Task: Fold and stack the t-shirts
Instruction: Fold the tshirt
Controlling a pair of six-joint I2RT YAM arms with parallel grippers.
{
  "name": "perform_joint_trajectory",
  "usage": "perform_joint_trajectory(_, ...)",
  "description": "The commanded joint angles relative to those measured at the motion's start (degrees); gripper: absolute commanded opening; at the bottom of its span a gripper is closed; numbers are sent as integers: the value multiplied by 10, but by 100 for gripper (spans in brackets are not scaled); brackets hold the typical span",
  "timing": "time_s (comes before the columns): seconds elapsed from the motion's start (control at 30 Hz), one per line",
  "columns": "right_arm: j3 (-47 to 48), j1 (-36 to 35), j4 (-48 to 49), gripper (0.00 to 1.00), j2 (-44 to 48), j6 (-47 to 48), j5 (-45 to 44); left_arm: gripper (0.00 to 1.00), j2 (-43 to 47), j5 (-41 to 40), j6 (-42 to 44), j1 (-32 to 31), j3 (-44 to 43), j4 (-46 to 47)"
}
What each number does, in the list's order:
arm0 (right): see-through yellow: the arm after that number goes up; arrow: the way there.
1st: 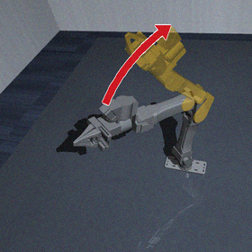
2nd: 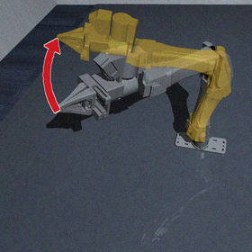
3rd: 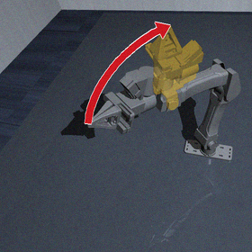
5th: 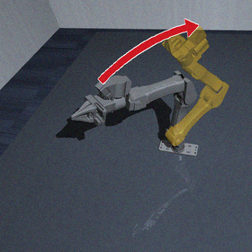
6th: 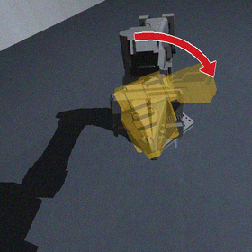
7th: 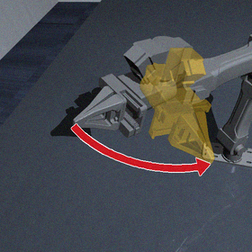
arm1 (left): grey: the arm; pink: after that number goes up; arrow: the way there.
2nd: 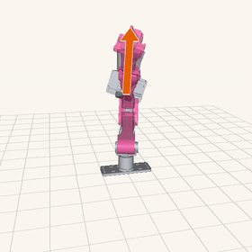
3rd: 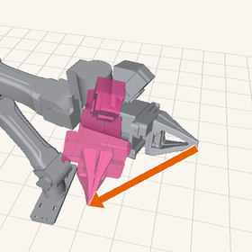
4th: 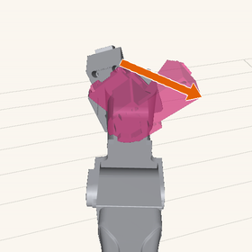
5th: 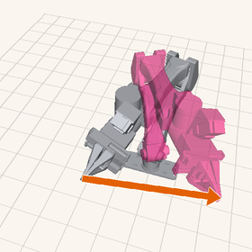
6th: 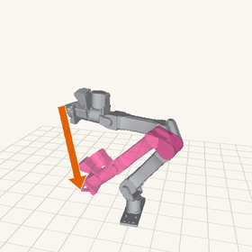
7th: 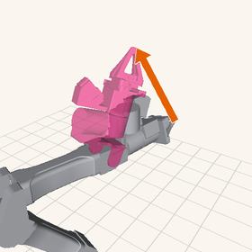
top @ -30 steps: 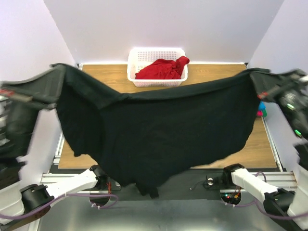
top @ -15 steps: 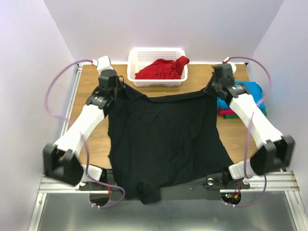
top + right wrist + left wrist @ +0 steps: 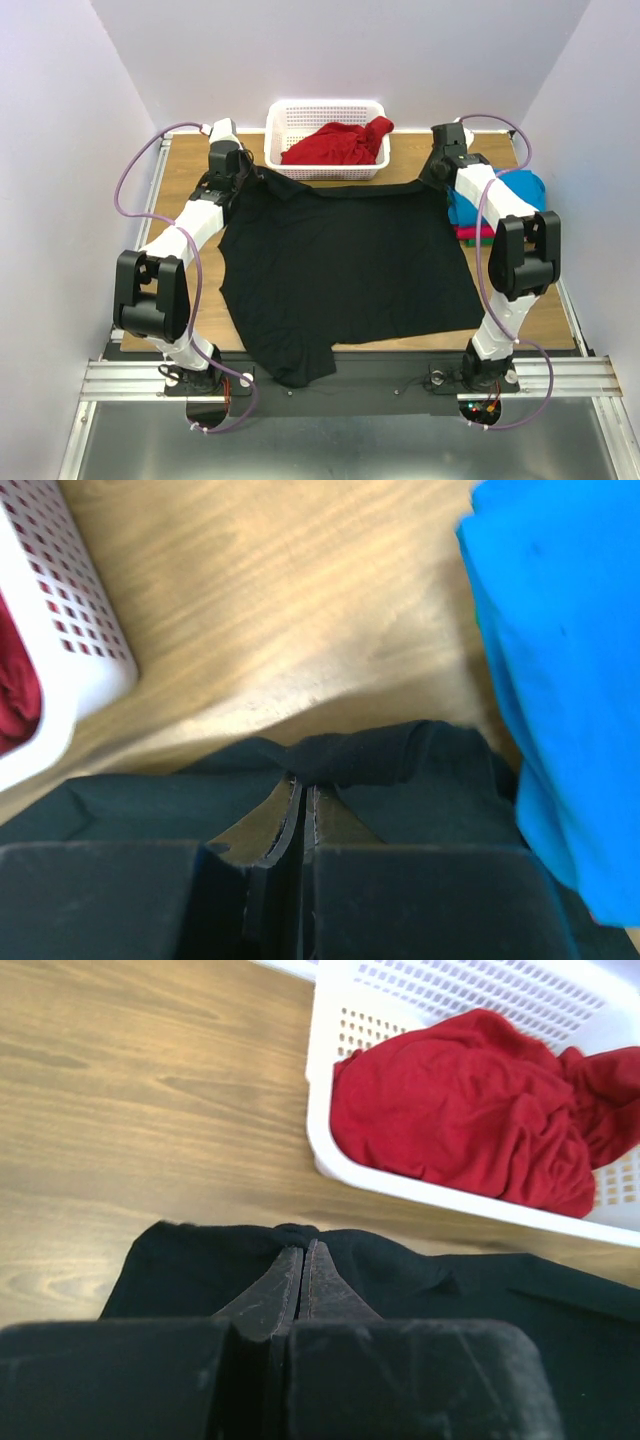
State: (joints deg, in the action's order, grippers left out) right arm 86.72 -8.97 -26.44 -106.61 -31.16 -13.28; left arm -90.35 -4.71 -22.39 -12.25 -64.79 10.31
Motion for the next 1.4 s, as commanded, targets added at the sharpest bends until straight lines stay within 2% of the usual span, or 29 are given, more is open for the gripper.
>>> perform_joint_trajectory(0.0, 43, 7, 39, 1, -5, 21, 4, 0, 1, 24, 6, 5, -14, 53)
perform_joint_trajectory(0.13, 40, 13, 38, 1, -4, 29, 26, 0, 15, 43, -4, 5, -3, 44)
perform_joint_trajectory(0.27, 0, 14, 38, 1, 21, 34, 29, 0, 62, 44, -23, 5, 54, 38)
perform_joint_trajectory(0.63, -109, 16, 30, 1, 129, 43, 26, 0, 283, 41, -117, 4, 278, -5)
perform_joint_trajectory(0.93, -173, 17, -5, 1, 184, 47, 22, 0, 434, 60, -165, 3, 373, -84)
perform_joint_trajectory(1.07, -200, 17, -26, 1, 203, 45, -4, 0, 498, 64, -227, 2, 445, -119)
perform_joint_trajectory(1.23, -210, 17, -46, 1, 210, 50, -24, 0, 587, 60, -259, -1, 469, -178)
perform_joint_trajectory(1.37, -219, 18, -56, 1, 214, 51, -32, 0, 621, 33, -289, -3, 470, -225)
